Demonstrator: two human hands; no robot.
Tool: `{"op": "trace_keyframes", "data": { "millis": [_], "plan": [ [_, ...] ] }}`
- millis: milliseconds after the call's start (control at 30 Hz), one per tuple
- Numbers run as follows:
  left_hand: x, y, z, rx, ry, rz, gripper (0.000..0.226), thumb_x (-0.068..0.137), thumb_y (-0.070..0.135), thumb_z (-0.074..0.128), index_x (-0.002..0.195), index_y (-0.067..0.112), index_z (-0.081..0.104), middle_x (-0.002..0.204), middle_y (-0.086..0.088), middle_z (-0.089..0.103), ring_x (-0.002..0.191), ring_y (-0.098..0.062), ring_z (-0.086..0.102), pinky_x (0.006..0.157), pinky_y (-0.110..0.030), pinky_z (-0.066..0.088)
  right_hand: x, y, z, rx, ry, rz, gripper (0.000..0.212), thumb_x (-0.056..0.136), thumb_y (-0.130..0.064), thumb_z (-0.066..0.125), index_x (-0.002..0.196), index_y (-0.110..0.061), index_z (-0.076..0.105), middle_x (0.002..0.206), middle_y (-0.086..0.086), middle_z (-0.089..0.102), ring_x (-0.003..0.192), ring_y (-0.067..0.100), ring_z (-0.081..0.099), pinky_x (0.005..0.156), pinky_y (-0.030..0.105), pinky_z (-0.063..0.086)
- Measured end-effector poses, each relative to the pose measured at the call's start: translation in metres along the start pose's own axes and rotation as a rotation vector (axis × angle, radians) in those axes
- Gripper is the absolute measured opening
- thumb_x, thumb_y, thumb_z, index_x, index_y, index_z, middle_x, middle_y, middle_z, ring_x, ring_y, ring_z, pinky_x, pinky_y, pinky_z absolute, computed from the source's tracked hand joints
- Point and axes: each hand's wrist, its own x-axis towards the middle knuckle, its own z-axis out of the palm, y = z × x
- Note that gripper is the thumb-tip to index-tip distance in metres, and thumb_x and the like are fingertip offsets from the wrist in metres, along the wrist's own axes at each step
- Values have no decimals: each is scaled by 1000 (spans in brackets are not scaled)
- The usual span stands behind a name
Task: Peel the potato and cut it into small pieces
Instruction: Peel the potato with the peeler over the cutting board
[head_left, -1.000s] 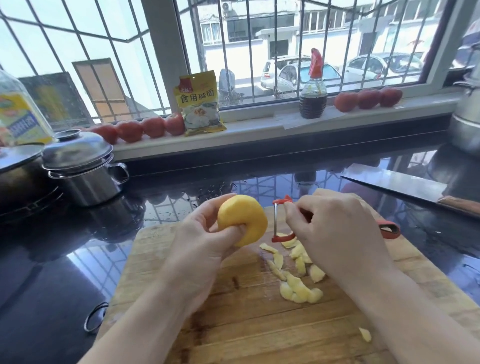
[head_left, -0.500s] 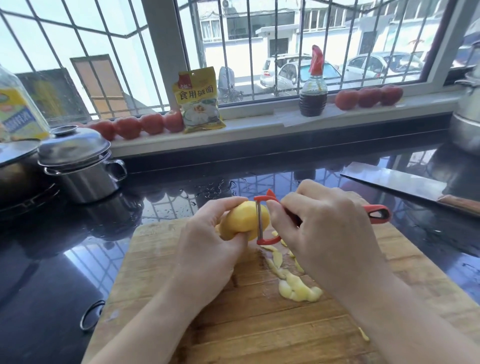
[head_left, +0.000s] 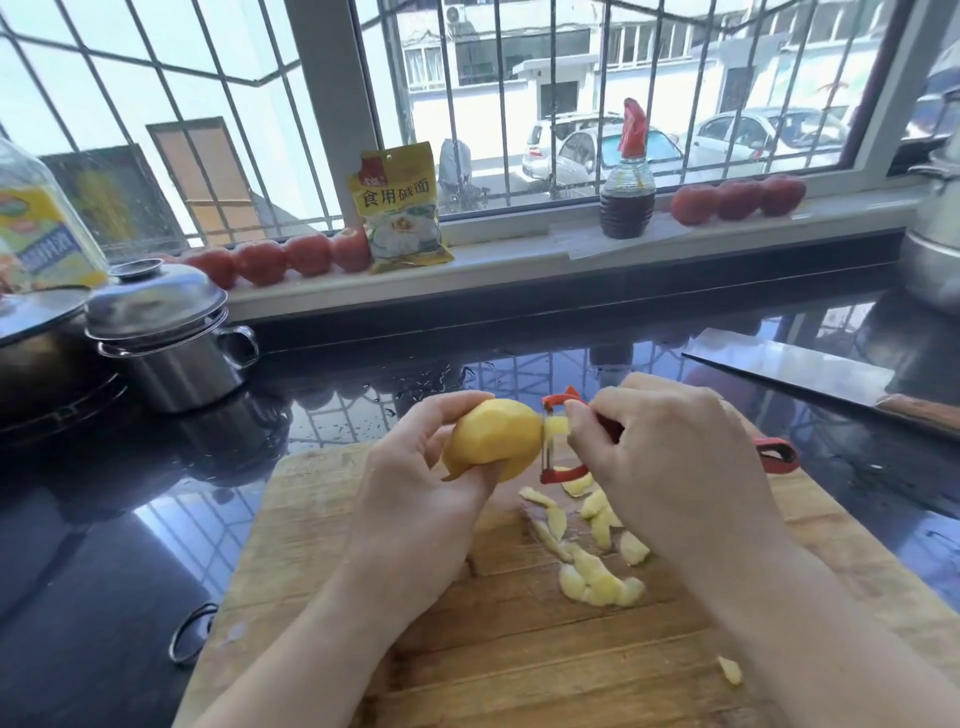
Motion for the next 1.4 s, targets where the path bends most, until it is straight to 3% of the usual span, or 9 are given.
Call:
{"op": "trace_keyframes", "data": {
  "millis": [200, 467, 600, 800, 867, 967, 1100, 1233, 1400],
  "plan": [
    [6, 0, -4, -378, 26, -132, 38, 88, 0, 75, 112, 29, 72, 110, 5, 77, 106, -17, 73, 96, -47, 58, 0, 6, -4, -50, -152, 114, 46, 98, -49, 42, 69, -26, 69, 66, -9, 55, 68, 16, 53, 61, 31, 40],
    [9, -7, -6, -463, -41, -306, 38, 90, -4, 70, 120, 20, 69, 116, -10, 74, 107, -27, 73, 91, -46, 61, -2, 4, -4, -141, -246, 45, 43, 99, -56, 42, 69, -31, 58, 70, -12, 51, 70, 16, 53, 63, 31, 37],
    [8, -8, -3, -362, -45, -297, 33, 87, 2, 77, 113, 22, 75, 104, -4, 78, 101, -29, 75, 88, -53, 63, 1, 2, -6, 14, 25, 6, 48, 103, -45, 44, 60, -23, 51, 61, -8, 43, 55, 21, 49, 53, 35, 43],
    [0, 6, 2, 43, -62, -114, 40, 82, 22, 85, 118, 35, 71, 101, 6, 75, 82, 10, 68, 63, -3, 47, -2, -8, -1, -53, 78, -309, 42, 104, -40, 46, 68, -22, 61, 67, -8, 45, 60, 15, 41, 65, 35, 38],
    [-1, 7, 2, 15, -62, -99, 43, 81, 23, 86, 119, 34, 71, 94, 8, 76, 79, 5, 71, 65, -7, 51, -1, -7, -1, -83, 52, -354, 43, 105, -42, 43, 74, -24, 65, 71, -8, 48, 65, 15, 45, 73, 37, 38],
    [1, 1, 1, -15, -93, -87, 48, 80, 18, 86, 122, 32, 69, 92, 15, 74, 80, -13, 77, 74, -32, 64, -2, -6, -3, -108, 82, -366, 42, 105, -44, 42, 77, -27, 68, 75, -9, 52, 70, 15, 49, 83, 40, 35],
    [3, -3, 2, -45, -93, -73, 45, 80, 15, 85, 120, 32, 71, 102, 1, 74, 85, -15, 77, 75, -34, 65, -3, -9, 0, -107, 142, -347, 40, 105, -44, 46, 75, -28, 67, 76, -9, 52, 72, 15, 50, 88, 43, 32],
    [3, -1, 3, -98, -89, -124, 43, 82, 11, 84, 117, 32, 72, 92, -1, 77, 82, -27, 78, 77, -54, 64, -2, -11, 3, -94, 159, -292, 41, 104, -44, 47, 71, -27, 64, 75, -8, 51, 70, 16, 50, 87, 41, 30],
    [3, 3, 5, -181, -76, -143, 41, 83, 1, 80, 115, 25, 73, 91, -1, 74, 79, -22, 79, 71, -46, 66, -2, -15, 4, -46, 169, -193, 42, 102, -45, 47, 68, -27, 63, 70, -10, 48, 67, 16, 50, 85, 40, 31]
  ]
}}
